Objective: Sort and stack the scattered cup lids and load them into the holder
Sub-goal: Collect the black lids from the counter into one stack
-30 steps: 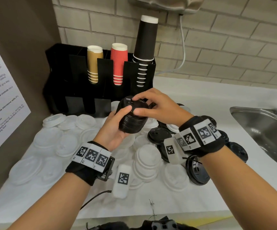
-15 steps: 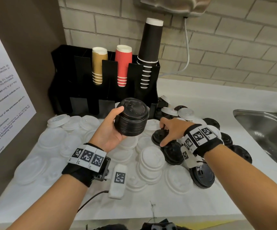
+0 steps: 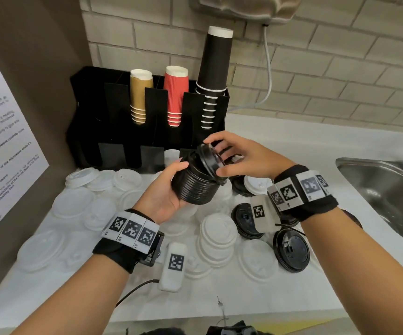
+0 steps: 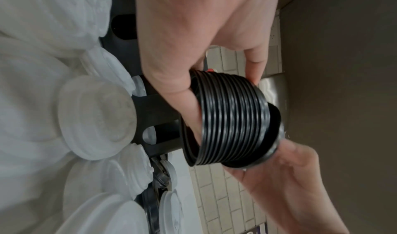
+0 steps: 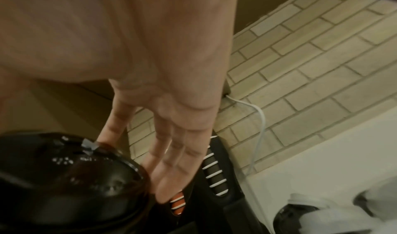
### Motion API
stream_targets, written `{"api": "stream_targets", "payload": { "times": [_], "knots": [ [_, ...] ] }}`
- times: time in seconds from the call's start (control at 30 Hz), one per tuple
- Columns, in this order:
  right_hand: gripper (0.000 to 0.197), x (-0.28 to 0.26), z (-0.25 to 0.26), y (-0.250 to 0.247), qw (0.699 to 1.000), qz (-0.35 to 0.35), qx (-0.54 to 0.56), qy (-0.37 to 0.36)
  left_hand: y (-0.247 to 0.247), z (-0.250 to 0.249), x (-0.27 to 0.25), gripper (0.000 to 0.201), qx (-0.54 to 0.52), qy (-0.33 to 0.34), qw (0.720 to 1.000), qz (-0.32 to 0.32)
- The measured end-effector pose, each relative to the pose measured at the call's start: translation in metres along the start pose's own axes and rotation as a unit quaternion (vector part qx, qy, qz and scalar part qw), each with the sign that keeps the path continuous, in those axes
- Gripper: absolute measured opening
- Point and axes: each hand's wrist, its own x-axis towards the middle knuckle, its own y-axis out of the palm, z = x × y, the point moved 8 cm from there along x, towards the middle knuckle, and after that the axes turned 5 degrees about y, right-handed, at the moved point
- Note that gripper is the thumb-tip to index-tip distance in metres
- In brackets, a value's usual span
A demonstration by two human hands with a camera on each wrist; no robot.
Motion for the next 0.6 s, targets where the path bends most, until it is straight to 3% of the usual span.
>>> {"api": "stream_targets", "payload": {
  "times": [0.27, 0.6],
  "knots": [
    [0.054, 0.0038, 0.0024, 0.0049, 0.999, 0.016, -0.027, 0.003, 0.0052, 0.001, -0.0011, 0.05, 0.074, 0.004, 0.997, 0.023],
    [0.054, 0.002, 0.0048, 0.007, 0.999, 0.009, -0.04, -0.012, 0.0083, 0.0036, -0.001, 0.044, 0.053, -0.007, 0.998, 0.03]
  ]
}}
